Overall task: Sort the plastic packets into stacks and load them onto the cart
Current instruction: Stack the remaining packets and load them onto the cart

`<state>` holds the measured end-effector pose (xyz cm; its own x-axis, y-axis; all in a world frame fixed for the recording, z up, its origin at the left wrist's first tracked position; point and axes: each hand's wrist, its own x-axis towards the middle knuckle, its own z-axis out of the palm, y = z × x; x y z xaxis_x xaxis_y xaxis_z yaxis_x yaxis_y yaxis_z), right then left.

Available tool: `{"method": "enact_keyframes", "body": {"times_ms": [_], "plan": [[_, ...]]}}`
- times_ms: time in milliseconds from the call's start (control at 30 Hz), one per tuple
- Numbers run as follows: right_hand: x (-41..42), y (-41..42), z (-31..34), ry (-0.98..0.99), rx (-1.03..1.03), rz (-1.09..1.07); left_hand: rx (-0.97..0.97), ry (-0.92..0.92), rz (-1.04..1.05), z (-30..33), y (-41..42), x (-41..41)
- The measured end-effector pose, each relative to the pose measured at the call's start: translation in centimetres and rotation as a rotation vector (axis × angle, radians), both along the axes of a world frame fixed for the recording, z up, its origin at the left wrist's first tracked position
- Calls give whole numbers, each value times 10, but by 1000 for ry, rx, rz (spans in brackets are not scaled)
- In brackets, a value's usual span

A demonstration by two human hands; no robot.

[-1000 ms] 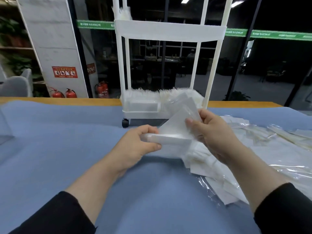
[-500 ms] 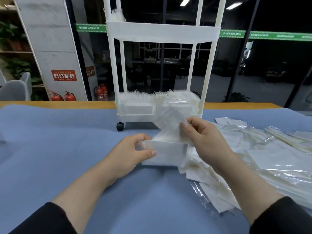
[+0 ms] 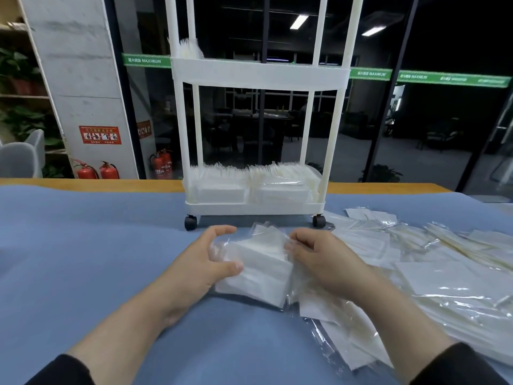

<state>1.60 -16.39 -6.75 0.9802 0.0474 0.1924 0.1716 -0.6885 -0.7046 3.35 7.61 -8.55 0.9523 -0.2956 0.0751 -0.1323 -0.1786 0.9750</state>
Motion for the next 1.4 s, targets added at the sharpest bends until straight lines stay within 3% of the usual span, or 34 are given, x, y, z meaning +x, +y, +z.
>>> {"method": "enact_keyframes", "body": {"times_ms": [233,367,567,633,733,933,1067,1167,1300,1400], "plan": [[-11,0,16,-162,197,-7,141,-178,6,9,3,-3],[-14,11,14,-111,21,126,73,-196,-28,7,1,-3],[-17,19,5,-12,-40,225,134,-156,-30,-1,-5,-4],[-15,23,2,-18,-43,200,172,-199,39,-3,-6,0],[-18,31,1,-46,-57,216,7,-187,153,2,-9,-2],[-14,33,0,-128,-358,127,15,-174,367,0,-17,-1],[-13,36,-8,-168,-130,150,-137,-29,344,1,-19,-3],[-12,45,-12,-214,-74,204,-37,-92,274,-4,-25,-7],[-15,34,-7,-17,-26,190,-76,-89,323,-5,-22,-2],[-18,33,-3,63,-62,166,53,-98,225,-7,-24,-4]]}}
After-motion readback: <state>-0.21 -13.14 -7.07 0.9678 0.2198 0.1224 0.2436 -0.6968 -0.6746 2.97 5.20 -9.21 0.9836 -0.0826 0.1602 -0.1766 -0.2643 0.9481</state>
